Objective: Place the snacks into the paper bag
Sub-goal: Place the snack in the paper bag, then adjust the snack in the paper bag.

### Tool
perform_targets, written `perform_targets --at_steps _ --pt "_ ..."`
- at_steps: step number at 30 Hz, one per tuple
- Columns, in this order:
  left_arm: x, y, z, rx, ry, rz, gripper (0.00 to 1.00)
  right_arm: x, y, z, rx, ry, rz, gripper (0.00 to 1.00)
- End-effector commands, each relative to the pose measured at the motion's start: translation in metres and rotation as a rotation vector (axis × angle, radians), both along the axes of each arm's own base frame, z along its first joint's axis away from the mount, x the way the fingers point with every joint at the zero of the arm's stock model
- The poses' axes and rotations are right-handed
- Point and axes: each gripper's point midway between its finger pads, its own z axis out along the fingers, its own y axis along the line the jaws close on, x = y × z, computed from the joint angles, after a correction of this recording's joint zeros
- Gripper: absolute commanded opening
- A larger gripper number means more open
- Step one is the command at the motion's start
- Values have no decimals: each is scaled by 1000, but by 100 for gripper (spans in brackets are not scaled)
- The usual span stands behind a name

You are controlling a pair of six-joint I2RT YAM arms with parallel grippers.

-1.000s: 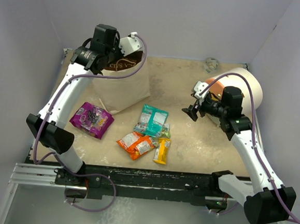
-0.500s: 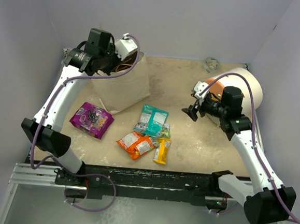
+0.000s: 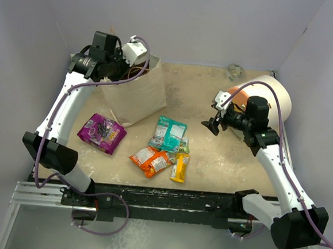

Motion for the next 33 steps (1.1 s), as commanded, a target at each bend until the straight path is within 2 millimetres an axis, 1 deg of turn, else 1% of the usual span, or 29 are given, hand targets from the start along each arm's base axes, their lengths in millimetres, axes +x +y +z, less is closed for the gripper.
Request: perform_targets --at_steps 1,8,10,15,19,22,24,30,33 --pt "2 -10 19 -70 -46 -35 8 0 3 6 12 -35 29 78" --pt "1 -10 15 -69 -35 -39 16 -1 4 6 15 -32 34 79" --pt "-1 -10 13 -74 -36 -37 20 0 4 5 16 -30 31 79" --pt "-5 -8 17 -84 -61 -29 29 0 5 4 23 -21 31 79" --pt "-5 -6 16 -79 -67 -24 33 0 5 4 23 -22 32 79" --pt "-4 -5 16 -75 -74 -21 34 0 5 4 23 -23 32 80" --pt "-3 -6 17 -80 -79 -24 30 0 5 4 23 -24 33 80" --pt "-3 -21 21 -130 -72 -98 0 0 5 3 22 -24 34 80" --pt "-1 -26 34 -146 -126 -139 0 0 5 3 22 -24 34 80"
